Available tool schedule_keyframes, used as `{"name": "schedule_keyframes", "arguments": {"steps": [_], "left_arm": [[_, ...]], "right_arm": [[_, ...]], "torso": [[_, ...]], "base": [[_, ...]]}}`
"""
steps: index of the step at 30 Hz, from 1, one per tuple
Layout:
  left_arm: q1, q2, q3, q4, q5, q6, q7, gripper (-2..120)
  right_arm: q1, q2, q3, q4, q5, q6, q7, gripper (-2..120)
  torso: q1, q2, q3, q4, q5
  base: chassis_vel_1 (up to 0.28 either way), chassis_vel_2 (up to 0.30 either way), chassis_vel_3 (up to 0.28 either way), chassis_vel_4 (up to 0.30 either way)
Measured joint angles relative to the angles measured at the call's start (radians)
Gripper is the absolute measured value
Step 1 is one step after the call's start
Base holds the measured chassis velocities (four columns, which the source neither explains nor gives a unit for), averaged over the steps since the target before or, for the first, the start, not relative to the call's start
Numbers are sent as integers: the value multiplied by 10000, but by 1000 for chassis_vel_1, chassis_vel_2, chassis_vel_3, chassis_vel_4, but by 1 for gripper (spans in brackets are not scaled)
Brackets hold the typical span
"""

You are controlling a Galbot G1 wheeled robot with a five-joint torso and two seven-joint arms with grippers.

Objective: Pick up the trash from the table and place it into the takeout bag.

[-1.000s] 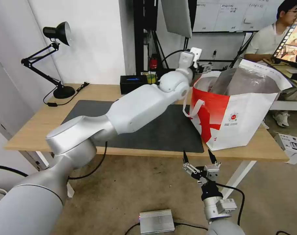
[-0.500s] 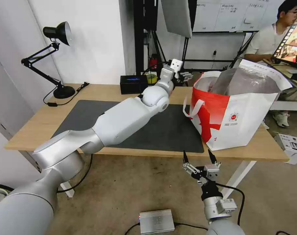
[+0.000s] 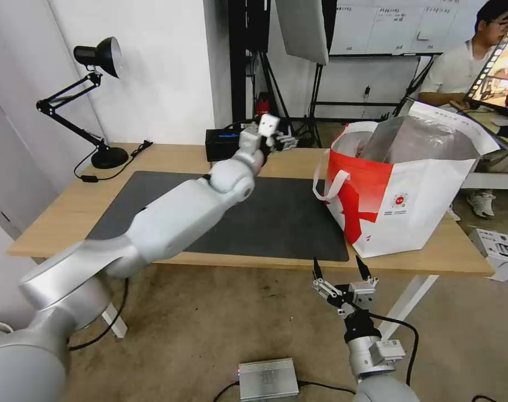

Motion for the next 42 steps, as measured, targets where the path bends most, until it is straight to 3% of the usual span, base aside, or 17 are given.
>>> {"name": "schedule_keyframes", "arguments": {"steps": [17, 24, 36, 42], "left_arm": [[1858, 1005, -1768, -1807, 356, 123, 227, 100], [2952, 1708, -2650, -2702, 623, 326, 230, 100], [4048, 2208, -3446, -3555, 840, 407, 239, 100], [5079, 2596, -4268, -4155, 1060, 412, 375, 100]], "right_arm": [[0, 0, 0, 0, 0, 0, 1, 100], [0, 0, 0, 0, 0, 0, 1, 100], [0, 0, 0, 0, 0, 0, 0, 100], [0, 0, 0, 0, 0, 0, 0, 100]], "torso": [[0, 1, 0, -1, 1], [-1, 1, -1, 0, 4], [0, 1, 0, -2, 1], [-1, 0, 0, -1, 1]], "base": [[0, 0, 0, 0], [0, 0, 0, 0], [0, 0, 0, 0], [0, 0, 0, 0]]}}
